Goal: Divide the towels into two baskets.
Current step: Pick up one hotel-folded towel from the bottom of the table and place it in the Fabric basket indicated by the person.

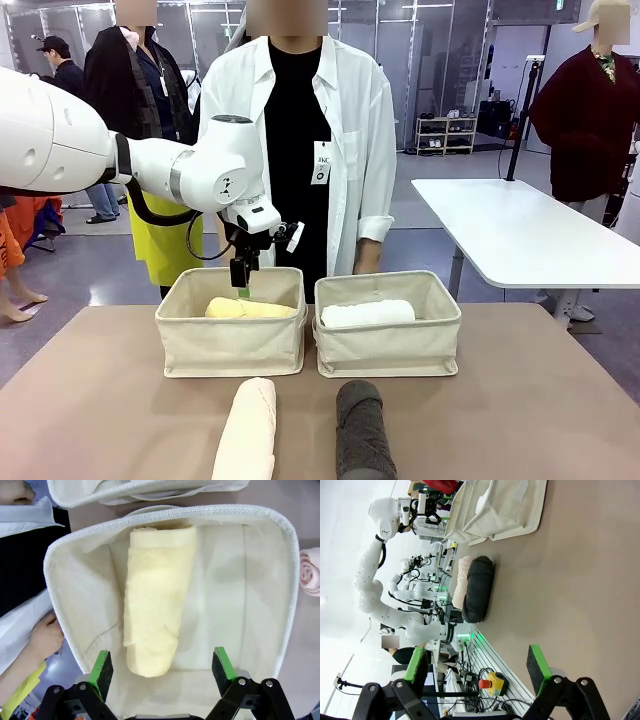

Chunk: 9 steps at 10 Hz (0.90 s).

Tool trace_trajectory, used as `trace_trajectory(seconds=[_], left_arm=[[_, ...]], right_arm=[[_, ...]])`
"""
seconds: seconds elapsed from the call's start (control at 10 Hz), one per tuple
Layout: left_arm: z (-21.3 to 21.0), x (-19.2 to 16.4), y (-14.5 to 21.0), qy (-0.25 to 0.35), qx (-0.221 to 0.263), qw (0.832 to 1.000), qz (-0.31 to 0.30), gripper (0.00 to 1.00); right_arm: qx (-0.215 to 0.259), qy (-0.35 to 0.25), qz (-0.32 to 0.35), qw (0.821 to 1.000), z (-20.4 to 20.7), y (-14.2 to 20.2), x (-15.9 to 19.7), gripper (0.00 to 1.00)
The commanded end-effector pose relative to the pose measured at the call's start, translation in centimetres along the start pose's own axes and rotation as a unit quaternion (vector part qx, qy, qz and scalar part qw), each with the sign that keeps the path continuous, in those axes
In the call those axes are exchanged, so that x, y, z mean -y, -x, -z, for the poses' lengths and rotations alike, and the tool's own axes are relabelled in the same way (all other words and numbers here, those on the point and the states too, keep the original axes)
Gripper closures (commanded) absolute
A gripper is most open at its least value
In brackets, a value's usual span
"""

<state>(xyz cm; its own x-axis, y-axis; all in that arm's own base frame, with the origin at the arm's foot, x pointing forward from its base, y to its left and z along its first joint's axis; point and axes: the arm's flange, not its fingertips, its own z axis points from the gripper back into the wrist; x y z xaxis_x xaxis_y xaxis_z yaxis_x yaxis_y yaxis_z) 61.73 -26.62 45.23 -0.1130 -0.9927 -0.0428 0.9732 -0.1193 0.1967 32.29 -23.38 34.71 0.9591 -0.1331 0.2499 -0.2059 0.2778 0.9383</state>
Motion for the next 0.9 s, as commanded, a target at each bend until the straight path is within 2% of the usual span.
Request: trace_trajectory(seconds=[0.0, 0.5, 0.7, 0.8], left_arm=[[-0.1, -0.4, 0.3, -0.002, -0.004, 1.0, 0.009, 0.0], [0.0, -0.2, -0.1, -0.001, 0.001, 1.0, 0.0, 0.0], [-4.4, 1.8, 4.3, 0.049, 0.096, 0.991, -0.075, 0.0], [-5.8, 3.8, 6.7, 0.074, 0.15, 0.978, -0.125, 0.0]], right_arm=[[-0.001, -0.002, -0.01, 1.0, -0.1, 0.3, -0.2, 0.0], [-0.001, -0.002, -0.01, 1.0, -0.1, 0.3, -0.2, 0.0], [-0.001, -0.002, -0.01, 1.0, -0.1, 0.3, -0.2, 0.0], [-0.001, -0.002, -0.01, 1.0, -0.1, 0.3, -0.2, 0.0]])
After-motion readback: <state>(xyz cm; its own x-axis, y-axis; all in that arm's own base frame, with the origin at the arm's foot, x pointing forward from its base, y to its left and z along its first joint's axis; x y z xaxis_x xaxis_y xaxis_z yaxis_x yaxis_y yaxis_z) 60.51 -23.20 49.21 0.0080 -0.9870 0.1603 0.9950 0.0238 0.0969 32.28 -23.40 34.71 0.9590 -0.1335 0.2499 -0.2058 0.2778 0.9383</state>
